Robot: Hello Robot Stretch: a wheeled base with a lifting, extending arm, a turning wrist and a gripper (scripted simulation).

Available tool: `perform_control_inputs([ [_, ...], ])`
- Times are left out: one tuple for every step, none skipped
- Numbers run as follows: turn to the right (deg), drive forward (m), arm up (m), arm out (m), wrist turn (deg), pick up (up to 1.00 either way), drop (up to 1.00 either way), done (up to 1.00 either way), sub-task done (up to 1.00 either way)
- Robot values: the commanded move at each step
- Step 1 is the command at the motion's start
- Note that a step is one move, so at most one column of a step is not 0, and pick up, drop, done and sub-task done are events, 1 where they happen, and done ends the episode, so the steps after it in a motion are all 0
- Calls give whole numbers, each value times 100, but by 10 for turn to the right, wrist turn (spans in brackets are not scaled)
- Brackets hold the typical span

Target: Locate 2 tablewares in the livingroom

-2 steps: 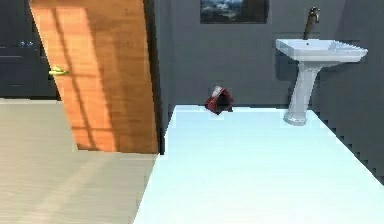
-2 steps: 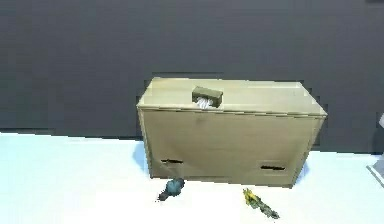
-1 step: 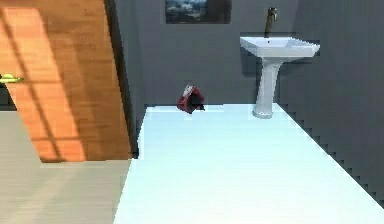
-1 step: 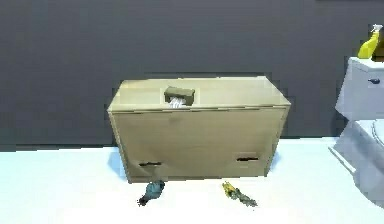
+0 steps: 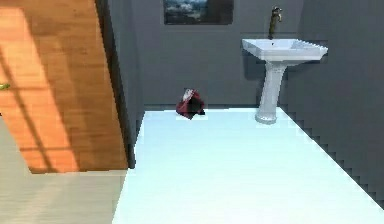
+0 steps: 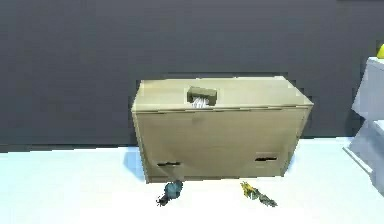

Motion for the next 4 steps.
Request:
perform_control_inputs([
  [-420, 0, 0, 0, 0, 0, 0, 0, 0],
  [0, 35, 0, 0, 0, 0, 0, 0, 0],
  [-450, 0, 0, 0, 0, 0, 0, 0, 0],
  [-60, 0, 0, 0, 0, 0, 0, 0, 0],
])
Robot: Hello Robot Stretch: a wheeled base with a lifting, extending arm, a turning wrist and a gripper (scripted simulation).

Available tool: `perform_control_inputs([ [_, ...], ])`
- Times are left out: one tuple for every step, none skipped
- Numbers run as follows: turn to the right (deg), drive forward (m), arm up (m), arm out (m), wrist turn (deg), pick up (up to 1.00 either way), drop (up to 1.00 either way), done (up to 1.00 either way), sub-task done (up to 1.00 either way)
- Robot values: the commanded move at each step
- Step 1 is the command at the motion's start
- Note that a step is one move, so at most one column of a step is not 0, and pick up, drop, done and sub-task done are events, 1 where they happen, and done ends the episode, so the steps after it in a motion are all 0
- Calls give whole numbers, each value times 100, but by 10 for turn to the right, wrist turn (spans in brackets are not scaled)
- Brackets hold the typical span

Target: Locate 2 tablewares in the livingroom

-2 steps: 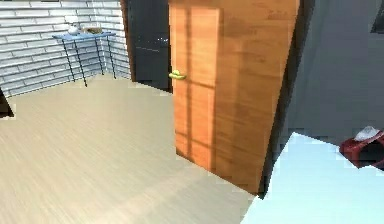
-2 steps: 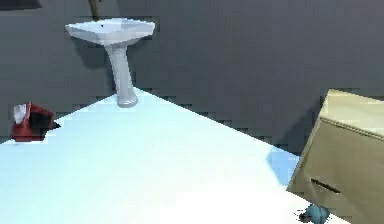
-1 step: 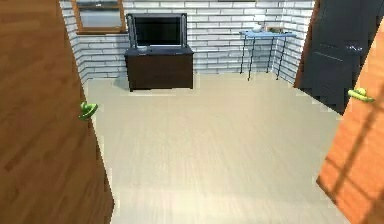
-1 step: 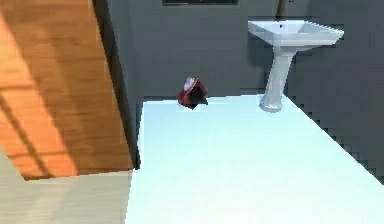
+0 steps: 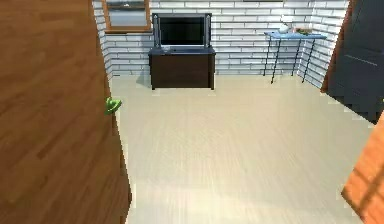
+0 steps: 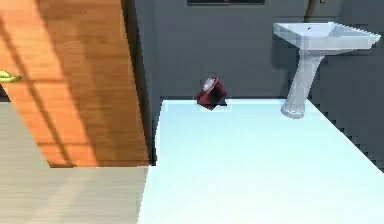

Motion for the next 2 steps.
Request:
perform_control_inputs([
  [0, 100, 0, 0, 0, 0, 0, 0, 0],
  [0, 35, 0, 0, 0, 0, 0, 0, 0],
])
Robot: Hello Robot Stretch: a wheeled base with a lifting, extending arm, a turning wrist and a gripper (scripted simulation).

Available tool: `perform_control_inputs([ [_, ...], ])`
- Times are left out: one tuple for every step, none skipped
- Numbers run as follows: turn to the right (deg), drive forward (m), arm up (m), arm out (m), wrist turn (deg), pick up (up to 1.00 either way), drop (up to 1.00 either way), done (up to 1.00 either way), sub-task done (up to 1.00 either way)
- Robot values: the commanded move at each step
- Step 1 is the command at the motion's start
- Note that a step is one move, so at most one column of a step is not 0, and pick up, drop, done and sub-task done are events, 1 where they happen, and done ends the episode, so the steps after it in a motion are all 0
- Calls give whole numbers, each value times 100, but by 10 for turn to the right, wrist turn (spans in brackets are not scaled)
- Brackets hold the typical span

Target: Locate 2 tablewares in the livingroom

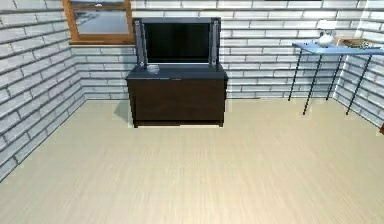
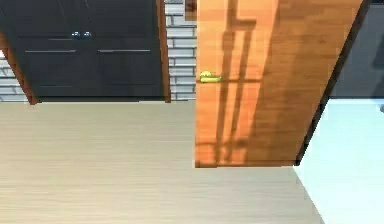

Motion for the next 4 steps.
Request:
perform_control_inputs([
  [-60, 0, 0, 0, 0, 0, 0, 0, 0],
  [0, 100, 0, 0, 0, 0, 0, 0, 0],
  [-30, 0, 0, 0, 0, 0, 0, 0, 0],
  [0, 75, 0, 0, 0, 0, 0, 0, 0],
])
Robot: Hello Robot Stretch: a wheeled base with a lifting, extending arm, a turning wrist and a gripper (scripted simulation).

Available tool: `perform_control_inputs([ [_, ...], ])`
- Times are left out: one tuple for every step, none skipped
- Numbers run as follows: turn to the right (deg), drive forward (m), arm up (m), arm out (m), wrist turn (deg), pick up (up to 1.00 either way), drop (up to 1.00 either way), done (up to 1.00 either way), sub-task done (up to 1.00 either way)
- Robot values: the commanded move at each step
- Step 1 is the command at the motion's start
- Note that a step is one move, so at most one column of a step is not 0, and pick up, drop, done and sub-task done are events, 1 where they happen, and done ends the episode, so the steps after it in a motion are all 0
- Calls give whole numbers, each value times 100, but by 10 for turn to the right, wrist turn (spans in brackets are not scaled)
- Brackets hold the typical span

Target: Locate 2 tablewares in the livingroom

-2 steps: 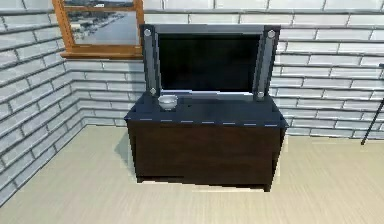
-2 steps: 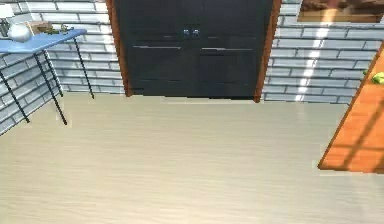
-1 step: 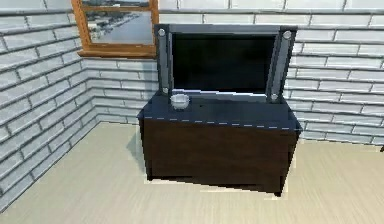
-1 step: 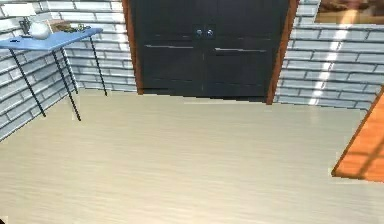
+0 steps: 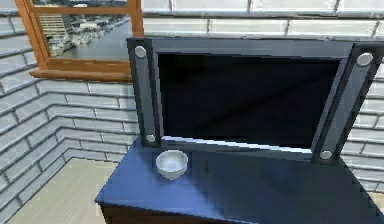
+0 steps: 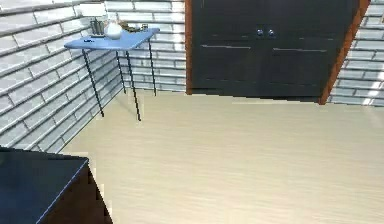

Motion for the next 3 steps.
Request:
perform_control_inputs([
  [0, 0, 0, 0, 0, 0, 0, 0, 100],
  [450, 0, 0, 0, 0, 0, 0, 0, 0],
  [450, 0, 0, 0, 0, 0, 0, 0, 0],
])
